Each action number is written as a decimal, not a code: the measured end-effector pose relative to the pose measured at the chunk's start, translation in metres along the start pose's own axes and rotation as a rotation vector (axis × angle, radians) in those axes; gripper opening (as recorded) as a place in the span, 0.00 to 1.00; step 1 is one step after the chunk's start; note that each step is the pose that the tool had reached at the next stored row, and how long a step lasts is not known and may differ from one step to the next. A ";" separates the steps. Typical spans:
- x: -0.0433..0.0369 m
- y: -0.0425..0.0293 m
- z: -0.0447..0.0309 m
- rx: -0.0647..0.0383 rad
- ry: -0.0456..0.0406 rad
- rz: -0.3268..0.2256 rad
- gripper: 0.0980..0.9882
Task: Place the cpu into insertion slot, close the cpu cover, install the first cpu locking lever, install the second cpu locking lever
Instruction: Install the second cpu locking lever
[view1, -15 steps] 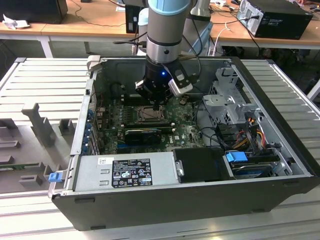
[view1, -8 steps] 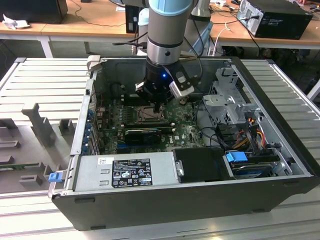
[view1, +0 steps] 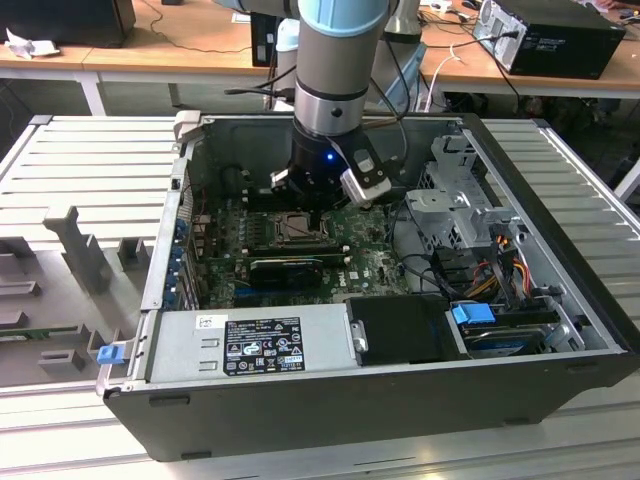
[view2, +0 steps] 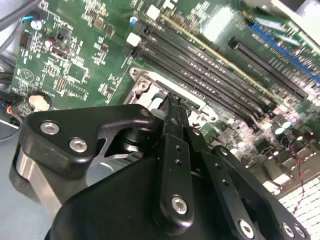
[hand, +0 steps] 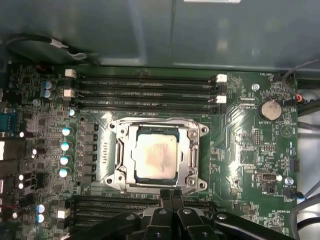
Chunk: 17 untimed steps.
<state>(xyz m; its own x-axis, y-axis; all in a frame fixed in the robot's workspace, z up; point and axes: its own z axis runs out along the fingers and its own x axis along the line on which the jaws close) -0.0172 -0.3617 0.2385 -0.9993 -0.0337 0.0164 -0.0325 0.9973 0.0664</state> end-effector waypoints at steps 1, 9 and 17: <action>0.0001 -0.0017 -0.0001 0.000 0.0000 0.000 0.01; 0.0022 -0.0170 -0.0001 -0.068 -0.0021 -0.002 0.01; 0.0056 -0.0174 0.0031 -0.082 -0.0017 -0.004 0.01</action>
<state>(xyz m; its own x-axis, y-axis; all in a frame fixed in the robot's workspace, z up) -0.0223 -0.3790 0.2344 -0.9992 -0.0371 0.0143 -0.0346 0.9883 0.1485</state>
